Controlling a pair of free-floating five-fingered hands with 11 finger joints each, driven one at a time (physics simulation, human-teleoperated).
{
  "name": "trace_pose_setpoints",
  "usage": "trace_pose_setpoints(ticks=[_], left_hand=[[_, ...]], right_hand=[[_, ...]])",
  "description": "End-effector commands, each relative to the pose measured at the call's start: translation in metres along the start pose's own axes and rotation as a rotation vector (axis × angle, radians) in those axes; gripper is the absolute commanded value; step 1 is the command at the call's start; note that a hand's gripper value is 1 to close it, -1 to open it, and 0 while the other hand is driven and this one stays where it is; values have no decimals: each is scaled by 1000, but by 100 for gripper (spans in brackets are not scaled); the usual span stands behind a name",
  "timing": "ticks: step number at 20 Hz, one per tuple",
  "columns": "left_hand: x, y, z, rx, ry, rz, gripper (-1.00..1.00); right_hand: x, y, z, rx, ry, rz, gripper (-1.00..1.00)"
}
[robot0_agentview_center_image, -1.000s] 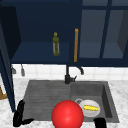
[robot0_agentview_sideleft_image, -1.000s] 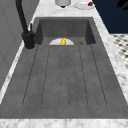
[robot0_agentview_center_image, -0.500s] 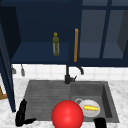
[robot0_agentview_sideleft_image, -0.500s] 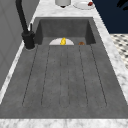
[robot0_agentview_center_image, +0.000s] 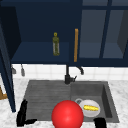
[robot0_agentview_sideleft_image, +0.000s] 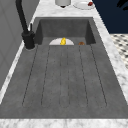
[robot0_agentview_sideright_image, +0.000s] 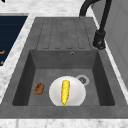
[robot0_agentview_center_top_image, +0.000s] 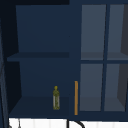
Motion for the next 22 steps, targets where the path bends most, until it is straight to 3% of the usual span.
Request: trace_pose_setpoints(ticks=[1, 18, 22], left_hand=[[0, -4, 0, -33, 86, 74, -100], [-10, -22, 17, -30, 200, 104, -100], [-12, -23, 18, -15, 153, 61, -100]], right_hand=[[0, 0, 0, 0, 0, 0, 0], [0, 0, 0, 0, 0, 0, 0], [0, 0, 0, 0, 0, 0, 0]])
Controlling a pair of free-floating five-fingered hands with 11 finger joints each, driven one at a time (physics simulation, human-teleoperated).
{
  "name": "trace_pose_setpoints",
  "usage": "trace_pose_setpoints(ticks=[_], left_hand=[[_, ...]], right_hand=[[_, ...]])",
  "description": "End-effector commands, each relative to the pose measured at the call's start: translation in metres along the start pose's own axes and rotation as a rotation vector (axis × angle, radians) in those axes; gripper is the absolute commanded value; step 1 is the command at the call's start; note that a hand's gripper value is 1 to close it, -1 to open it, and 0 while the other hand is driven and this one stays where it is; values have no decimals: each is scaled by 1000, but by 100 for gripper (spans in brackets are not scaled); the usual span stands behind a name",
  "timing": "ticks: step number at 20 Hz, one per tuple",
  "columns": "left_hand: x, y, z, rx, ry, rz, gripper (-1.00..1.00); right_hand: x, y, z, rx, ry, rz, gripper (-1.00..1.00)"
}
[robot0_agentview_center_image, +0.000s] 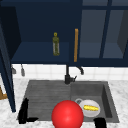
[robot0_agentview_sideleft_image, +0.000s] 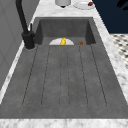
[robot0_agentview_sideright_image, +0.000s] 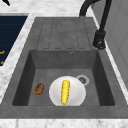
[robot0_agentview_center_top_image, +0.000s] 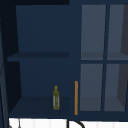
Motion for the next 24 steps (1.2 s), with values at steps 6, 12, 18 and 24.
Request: trace_pose_setpoints(ticks=[6, 12, 18, 24], left_hand=[[-11, -8, 4, -29, 52, 52, -100], [-3, -8, 4, -67, 120, 47, -100], [4, -26, -1, -83, 107, 69, -100], [8, -30, -4, -16, 71, 24, -100]], right_hand=[[0, 0, 0, 0, 0, 0, 0], [0, 0, 0, 0, 0, 0, 0], [0, 0, 0, 0, 0, 0, 0], [0, 0, 0, 0, 0, 0, 0]])
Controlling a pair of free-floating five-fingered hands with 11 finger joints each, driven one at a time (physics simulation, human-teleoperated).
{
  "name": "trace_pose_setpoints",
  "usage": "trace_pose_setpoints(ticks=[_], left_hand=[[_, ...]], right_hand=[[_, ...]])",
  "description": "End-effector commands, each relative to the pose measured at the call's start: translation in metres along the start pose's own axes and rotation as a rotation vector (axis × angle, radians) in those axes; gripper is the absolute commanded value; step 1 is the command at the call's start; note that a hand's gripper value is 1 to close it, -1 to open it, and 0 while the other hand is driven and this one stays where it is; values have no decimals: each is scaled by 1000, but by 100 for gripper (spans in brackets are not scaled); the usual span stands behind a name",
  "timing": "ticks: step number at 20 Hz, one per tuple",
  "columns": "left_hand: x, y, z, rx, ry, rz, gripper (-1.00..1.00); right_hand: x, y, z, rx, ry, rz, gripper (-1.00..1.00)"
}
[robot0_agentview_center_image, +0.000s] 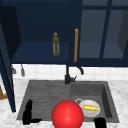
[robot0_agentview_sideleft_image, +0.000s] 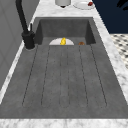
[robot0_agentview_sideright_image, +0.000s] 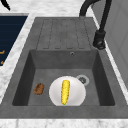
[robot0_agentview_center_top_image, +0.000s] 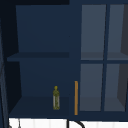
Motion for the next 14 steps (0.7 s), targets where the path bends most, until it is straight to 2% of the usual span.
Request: trace_pose_setpoints(ticks=[1, 3, 4, 5, 14], left_hand=[[0, 0, 0, 0, 0, 0, -100], [0, 2, 2, 3, -4, 4, -100], [0, 0, 0, -37, -37, 34, -100], [0, -2, -2, -93, -67, 59, -100], [3, -4, 3, -119, -86, 76, -100]], right_hand=[[0, 0, 0, 0, 0, 0, 0], [0, 0, 0, 0, 0, 0, 0], [0, 0, 0, 0, 0, 0, 0], [0, 0, 0, 0, 0, 0, 0], [0, 0, 0, 0, 0, 0, 0]])
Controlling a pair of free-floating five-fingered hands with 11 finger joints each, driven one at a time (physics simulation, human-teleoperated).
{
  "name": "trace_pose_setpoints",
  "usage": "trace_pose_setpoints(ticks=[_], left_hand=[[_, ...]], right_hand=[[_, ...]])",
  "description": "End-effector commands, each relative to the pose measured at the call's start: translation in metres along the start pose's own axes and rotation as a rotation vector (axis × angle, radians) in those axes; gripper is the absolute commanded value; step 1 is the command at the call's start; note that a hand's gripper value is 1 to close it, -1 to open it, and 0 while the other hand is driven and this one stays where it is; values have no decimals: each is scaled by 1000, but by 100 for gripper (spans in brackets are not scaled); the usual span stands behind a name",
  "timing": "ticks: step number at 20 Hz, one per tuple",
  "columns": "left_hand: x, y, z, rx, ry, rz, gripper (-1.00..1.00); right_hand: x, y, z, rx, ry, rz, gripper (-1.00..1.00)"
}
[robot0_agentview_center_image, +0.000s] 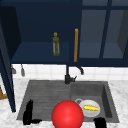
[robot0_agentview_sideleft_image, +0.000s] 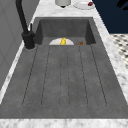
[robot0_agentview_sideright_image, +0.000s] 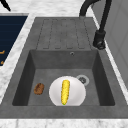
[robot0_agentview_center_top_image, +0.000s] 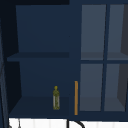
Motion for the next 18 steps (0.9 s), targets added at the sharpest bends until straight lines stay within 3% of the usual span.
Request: trace_pose_setpoints(ticks=[1, 18], left_hand=[[1, -2, 2, -92, -67, 56, -100], [7, -7, 10, -147, -96, 89, -100]], right_hand=[[0, 0, 0, 0, 0, 0, 0], [0, 0, 0, 0, 0, 0, 0]])
